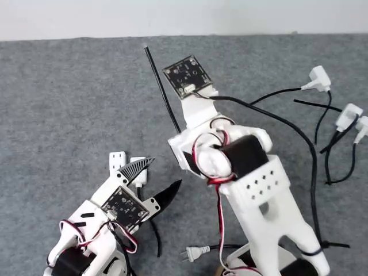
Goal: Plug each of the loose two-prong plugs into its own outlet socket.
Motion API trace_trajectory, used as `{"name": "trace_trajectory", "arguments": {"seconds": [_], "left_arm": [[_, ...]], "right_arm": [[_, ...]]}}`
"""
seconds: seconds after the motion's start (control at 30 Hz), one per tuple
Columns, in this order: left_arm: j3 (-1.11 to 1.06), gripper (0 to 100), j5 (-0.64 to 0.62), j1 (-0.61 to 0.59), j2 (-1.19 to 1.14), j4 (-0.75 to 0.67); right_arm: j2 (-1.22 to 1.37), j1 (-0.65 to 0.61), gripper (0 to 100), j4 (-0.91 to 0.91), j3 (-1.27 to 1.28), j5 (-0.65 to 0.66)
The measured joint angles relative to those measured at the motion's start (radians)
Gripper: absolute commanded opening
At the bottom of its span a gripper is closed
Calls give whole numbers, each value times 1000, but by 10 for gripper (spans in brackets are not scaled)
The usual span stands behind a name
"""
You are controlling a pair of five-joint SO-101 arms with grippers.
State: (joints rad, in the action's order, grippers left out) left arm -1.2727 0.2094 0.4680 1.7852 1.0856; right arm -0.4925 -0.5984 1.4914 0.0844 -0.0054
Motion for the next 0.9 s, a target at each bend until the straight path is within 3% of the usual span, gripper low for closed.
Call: {"name": "trace_trajectory", "arguments": {"seconds": [0.5,0.9], "left_arm": [[38,245,3,3,-5,-11],[94,245,3,0,0,-40]], "right_arm": [[-51,-78,9,75,0,72],[-114,-81,8,-44,0,74]]}}
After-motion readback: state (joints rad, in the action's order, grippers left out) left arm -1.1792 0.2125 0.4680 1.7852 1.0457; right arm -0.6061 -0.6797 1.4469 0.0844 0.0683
